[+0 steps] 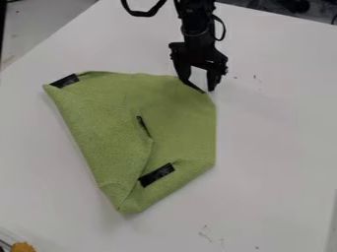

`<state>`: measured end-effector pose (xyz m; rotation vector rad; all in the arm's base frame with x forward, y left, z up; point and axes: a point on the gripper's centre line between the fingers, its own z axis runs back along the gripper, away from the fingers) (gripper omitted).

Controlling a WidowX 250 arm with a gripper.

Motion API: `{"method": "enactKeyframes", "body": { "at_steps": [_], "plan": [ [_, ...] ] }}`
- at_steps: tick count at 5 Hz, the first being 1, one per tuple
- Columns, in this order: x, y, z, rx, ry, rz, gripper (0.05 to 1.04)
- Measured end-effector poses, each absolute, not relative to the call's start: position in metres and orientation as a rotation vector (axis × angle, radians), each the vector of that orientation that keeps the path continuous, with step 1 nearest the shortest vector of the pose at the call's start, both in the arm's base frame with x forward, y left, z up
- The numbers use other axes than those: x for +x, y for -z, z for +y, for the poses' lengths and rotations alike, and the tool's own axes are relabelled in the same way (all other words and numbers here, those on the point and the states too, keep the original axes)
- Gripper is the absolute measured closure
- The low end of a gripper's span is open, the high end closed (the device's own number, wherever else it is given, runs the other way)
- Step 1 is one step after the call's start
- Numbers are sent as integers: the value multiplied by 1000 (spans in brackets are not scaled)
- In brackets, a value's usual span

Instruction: Fold the cloth from top right to bottom left

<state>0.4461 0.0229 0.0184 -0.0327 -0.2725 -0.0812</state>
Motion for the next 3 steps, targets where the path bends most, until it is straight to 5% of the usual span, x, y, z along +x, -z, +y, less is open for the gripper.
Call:
{"method": "enactKeyframes", "body": {
  "at_steps": [1,3],
  "plan": [
    [446,-14,24,-34,57,-280,268],
    [445,-12,26,-61,45,-289,830]
  ]
}}
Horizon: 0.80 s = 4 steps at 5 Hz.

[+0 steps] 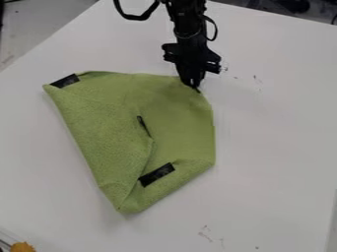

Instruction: Fold the cloth from top right to bottom left

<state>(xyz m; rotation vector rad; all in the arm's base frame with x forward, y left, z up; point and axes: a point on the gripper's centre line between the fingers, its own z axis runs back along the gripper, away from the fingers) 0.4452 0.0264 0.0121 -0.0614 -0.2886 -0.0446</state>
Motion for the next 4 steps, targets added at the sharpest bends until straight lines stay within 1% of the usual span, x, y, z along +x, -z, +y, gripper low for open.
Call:
{"method": "enactKeyframes", "body": {
  "at_steps": [1,2,3,4],
  "plan": [
    [443,-9,26,-70,46,-291,979],
    [441,-9,26,-66,40,-307,1026],
    [440,-12,30,-18,27,-331,1029],
    [438,-37,35,67,6,-381,1029]
  ]
}}
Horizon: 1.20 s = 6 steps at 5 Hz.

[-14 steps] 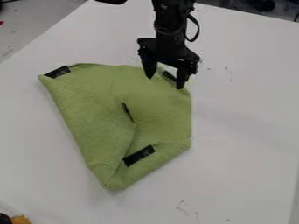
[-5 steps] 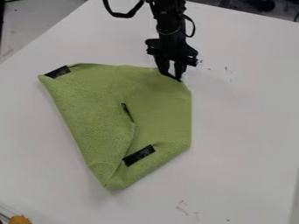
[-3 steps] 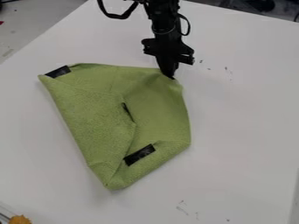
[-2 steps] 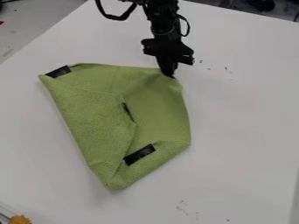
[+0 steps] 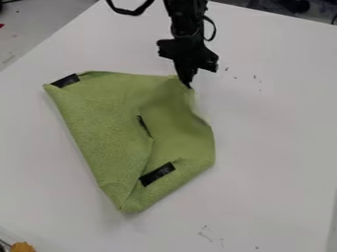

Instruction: Fold the cloth from top right to bottom left

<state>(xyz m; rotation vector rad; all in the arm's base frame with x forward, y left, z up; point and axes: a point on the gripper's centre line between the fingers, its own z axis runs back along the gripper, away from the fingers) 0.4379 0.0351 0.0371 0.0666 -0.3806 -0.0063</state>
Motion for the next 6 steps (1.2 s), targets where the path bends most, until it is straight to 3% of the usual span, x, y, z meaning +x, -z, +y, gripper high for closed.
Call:
{"method": "enactKeyframes", "body": {
  "at_steps": [2,4,6],
  "plan": [
    [390,-75,67,142,-99,-438,1029],
    [324,-56,99,119,-262,-448,1030],
    [305,-38,107,51,-298,-492,1006]
  ]
}}
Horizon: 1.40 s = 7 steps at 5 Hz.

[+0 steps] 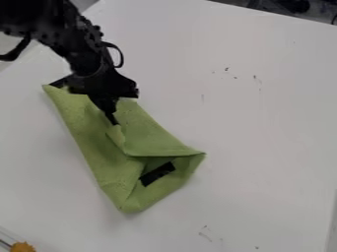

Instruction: Fold the cloth from top right to bottom left

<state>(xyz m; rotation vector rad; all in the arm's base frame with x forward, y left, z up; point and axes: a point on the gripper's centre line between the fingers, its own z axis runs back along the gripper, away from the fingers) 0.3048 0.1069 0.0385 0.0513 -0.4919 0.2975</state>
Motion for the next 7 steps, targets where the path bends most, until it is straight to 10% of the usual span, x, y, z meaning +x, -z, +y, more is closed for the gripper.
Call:
{"method": "enactKeyframes", "body": {
  "at_steps": [4,7],
  "plan": [
    [259,-54,137,159,-213,-398,85],
    [269,-67,126,161,-114,-321,84]
  ]
}}
